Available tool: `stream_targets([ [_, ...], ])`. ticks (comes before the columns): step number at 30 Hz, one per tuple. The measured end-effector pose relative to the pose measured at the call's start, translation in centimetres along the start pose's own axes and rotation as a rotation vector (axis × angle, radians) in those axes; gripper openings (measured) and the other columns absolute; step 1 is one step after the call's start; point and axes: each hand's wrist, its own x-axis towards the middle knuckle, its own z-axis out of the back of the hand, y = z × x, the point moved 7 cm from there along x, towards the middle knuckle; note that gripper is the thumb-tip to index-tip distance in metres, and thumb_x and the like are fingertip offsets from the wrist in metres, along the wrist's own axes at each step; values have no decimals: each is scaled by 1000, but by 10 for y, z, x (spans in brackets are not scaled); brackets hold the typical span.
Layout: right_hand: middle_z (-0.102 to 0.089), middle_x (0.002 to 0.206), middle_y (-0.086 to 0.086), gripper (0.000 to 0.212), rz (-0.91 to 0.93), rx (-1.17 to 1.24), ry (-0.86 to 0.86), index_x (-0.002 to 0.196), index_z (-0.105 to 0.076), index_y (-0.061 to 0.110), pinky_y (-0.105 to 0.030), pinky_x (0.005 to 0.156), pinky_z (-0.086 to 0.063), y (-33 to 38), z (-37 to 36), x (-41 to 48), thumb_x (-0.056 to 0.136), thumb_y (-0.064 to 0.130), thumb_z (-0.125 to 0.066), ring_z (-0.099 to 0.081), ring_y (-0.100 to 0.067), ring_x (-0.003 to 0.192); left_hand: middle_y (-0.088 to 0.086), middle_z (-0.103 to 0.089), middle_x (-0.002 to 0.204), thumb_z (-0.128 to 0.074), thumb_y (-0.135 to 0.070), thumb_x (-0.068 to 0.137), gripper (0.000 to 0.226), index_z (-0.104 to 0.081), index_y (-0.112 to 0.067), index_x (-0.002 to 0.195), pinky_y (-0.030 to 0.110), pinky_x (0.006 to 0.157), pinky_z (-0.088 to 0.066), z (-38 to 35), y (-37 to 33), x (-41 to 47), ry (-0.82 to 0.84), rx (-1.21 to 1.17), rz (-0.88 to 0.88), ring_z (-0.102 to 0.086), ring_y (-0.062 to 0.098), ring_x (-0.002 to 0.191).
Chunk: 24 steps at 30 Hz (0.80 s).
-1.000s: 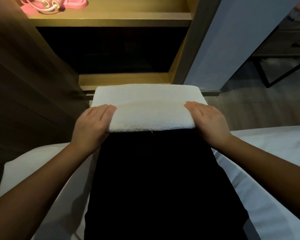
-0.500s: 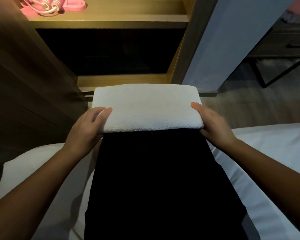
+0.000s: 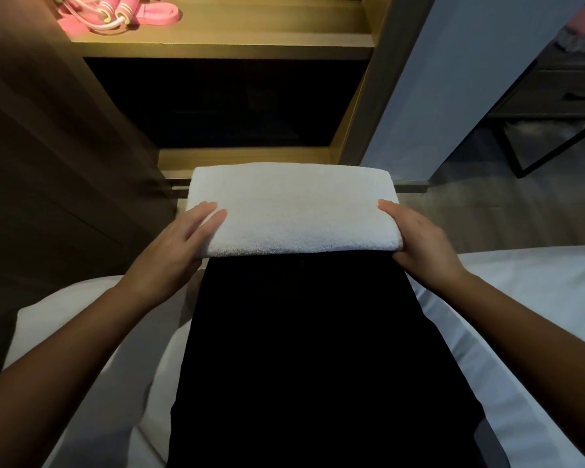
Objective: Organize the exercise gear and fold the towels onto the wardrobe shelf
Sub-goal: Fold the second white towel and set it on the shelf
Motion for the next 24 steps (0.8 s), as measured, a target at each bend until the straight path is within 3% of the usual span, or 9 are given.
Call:
stream_targets([
  [3,-38,151,0,73,1,46,69,145,-36,22,-45,110,-36,-4,-1,1,83,21,-75,-39,-19,134,10,-32,154,-68,-7,80,75,-36,-12,147,51,113,-31,3,-1,-4,-1,-128,37,-27,26,144],
  [5,-34,150,18,63,-22,232,117,143,-35,34,-27,110,-33,-5,1,1,89,35,-67,-34,-1,134,-1,-32,153,-56,-28,85,60,-43,-18,142,37,116,-29,12,2,-7,-110,-366,186,-27,12,143],
  [7,-37,138,38,52,-178,486,32,140,-34,44,-10,96,-40,-10,9,3,92,51,-54,-39,15,124,-6,-33,148,-56,-28,87,49,-49,-20,135,21,111,-31,26,12,-5,-306,-562,389,-32,5,137],
  [9,-40,140,24,53,-476,696,-61,143,-32,39,-25,84,-54,-31,9,8,95,55,-47,-49,-1,119,-5,-38,142,-58,-29,93,46,-46,-20,136,25,102,-38,27,36,1,-378,-675,697,-40,10,129],
  [11,-46,139,-1,54,-761,814,76,139,-40,31,-43,83,-56,-43,-4,7,93,61,-43,-54,-22,114,4,-45,140,-54,-42,95,51,-43,-16,138,36,96,-44,9,58,5,-205,-833,1057,-48,22,122],
  [13,-59,117,-8,50,-892,856,247,119,-53,31,-40,79,-53,-45,-12,2,89,70,-44,-61,-25,99,13,-54,133,-47,-54,95,56,-50,-14,133,46,96,-47,-12,58,4,9,-1069,1285,-55,33,117],
  [17,-64,101,-6,46,-940,902,293,107,-58,32,-33,68,-53,-46,-16,3,85,71,-50,-63,-22,85,8,-64,108,-48,-65,89,43,-58,-28,109,41,72,-53,-28,43,1,247,-1318,1333,-62,26,98],
  [21,-59,104,-6,28,-982,970,219,101,-55,30,-35,67,-53,-42,-21,8,91,55,-54,-59,-22,91,9,-63,99,-55,-60,88,38,-58,-26,103,42,70,-52,-33,49,1,229,-1366,1388,-62,25,92],
  [24,-59,111,-5,21,-891,987,108,108,-56,25,-35,65,-55,-43,-17,18,95,42,-55,-60,-23,97,9,-67,98,-55,-48,93,33,-60,-19,108,39,69,-49,-32,51,7,190,-1380,1337,-63,25,87],
])
